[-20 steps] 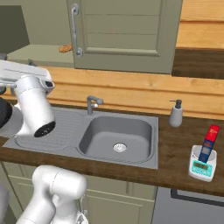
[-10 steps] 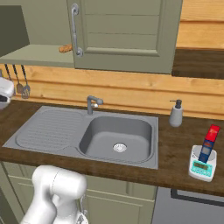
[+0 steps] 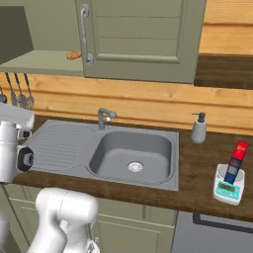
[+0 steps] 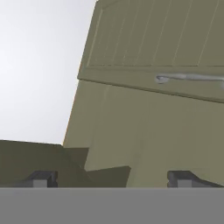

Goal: Pick the boxed food and place it on the digital scale for weighing, and close the cabinet.

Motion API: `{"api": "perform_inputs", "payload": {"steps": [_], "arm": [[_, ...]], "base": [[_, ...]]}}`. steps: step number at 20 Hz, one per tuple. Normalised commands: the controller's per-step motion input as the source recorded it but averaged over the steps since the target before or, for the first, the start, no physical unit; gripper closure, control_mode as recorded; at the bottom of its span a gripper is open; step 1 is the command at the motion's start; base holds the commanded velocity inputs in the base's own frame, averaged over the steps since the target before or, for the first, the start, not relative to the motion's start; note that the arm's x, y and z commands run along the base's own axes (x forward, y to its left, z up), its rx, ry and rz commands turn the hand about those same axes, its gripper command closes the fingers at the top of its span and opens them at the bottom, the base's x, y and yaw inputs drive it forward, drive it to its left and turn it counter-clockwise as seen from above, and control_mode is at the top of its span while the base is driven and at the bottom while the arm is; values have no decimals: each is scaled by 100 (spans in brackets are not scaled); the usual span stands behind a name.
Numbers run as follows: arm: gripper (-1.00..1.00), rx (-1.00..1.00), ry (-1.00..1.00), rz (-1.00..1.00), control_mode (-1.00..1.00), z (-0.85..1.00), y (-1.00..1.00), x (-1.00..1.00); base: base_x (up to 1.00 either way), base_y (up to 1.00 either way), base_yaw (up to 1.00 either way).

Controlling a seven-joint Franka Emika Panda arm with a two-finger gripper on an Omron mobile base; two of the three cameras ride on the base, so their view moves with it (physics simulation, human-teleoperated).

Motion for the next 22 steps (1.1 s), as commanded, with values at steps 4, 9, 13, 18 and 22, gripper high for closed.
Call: {"api": "perform_inputs", "payload": {"steps": [4,9,13,18,22], "arm": [[-100,1,-4,0,-100,-44,82,-2],[-100,-4,-2,0,-100,-8,95,-4],[-100,0,0,0,-100,-1,75,-3],[-100,0,0,0,-100,-32,53,-1],[-100,0,-4,0,-100,-48,53,-2]], "base": [[0,0,0],[0,0,0],[0,0,0],[0,0,0],[0,0,0]]}}
